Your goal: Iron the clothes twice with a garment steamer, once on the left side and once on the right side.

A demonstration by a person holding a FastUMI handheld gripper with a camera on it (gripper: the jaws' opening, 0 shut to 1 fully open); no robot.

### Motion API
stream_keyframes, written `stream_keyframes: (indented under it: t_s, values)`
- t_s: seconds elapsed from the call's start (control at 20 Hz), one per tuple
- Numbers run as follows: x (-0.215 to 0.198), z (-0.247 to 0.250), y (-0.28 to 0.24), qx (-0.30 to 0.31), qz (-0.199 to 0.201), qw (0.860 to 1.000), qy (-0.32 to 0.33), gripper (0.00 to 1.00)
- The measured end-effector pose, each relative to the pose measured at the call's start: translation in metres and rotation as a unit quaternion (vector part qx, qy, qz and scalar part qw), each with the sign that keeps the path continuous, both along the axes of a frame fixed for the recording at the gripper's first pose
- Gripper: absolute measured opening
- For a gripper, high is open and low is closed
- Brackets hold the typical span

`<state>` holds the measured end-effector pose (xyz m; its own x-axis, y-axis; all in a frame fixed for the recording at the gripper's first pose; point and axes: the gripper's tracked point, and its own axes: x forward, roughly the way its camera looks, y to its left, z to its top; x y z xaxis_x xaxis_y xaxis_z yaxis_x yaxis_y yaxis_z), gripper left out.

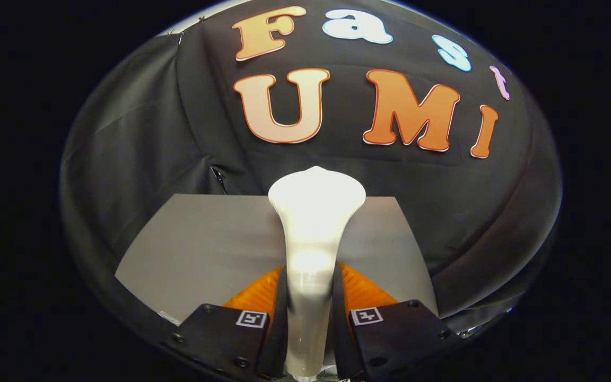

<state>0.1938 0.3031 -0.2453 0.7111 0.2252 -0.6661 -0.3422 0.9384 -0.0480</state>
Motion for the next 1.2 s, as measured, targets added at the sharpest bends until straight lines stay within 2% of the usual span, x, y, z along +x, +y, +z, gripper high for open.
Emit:
stream_keyframes:
  t_s: [0.35,1.2]
  values:
    - [-0.042,0.033,-0.032,0.031,-0.016,0.999,-0.019,0.43]
    - [-0.120,0.169,-0.141,0.071,-0.050,0.989,-0.123,0.43]
